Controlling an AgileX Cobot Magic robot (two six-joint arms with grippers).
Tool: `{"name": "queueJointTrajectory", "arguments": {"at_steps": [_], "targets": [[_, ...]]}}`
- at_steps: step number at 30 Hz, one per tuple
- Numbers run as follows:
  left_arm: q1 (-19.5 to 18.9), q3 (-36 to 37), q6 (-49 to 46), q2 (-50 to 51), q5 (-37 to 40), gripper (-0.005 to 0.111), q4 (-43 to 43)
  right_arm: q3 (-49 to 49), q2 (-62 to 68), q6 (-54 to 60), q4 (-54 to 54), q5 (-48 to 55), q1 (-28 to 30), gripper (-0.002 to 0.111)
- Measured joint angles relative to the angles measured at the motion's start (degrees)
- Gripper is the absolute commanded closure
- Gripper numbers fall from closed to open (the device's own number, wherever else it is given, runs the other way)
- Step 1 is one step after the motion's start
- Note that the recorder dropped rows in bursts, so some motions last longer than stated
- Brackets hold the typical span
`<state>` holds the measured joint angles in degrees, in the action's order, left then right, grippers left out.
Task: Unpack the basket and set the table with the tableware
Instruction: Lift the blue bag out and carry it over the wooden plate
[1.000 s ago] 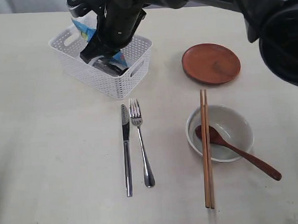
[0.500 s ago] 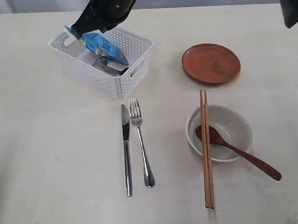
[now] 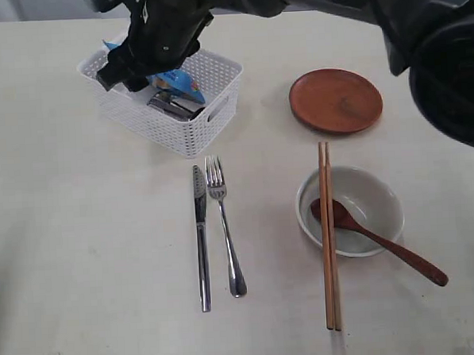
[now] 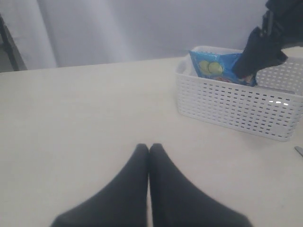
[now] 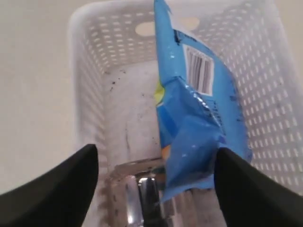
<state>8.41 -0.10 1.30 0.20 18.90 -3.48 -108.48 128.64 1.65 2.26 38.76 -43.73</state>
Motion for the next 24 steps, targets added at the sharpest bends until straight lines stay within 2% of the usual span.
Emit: {"name": "queueJointTrajectory", "arguments": {"at_steps": [6,13,15,17,19,24], "targets": [[0.00,0.00,0.00,0.00,0.00,0.107,0.00,0.00,1.77,-8.73,12.18,-0.60,0.00,0.043],[0.00,0.00,0.00,0.00,0.00,0.107,0.00,0.00,3.46,-10.61,14.04,-3.61,-0.11,0.044],[0.00,0.00,0.00,0.00,0.00,0.107,0.00,0.00,3.85,-10.71,14.04,-3.97,-0.25,0.057],[0.00,0.00,0.00,0.00,0.00,0.107,0.00,0.00,3.85,-10.71,14.04,-4.37,-0.36,0.085],[0.00,0.00,0.00,0.00,0.00,0.107,0.00,0.00,3.85,-10.71,14.04,-4.57,-0.44,0.106],[0.00,0.00,0.00,0.00,0.00,0.107,0.00,0.00,2.83,-10.71,14.04,-3.45,-0.44,0.109]]}}
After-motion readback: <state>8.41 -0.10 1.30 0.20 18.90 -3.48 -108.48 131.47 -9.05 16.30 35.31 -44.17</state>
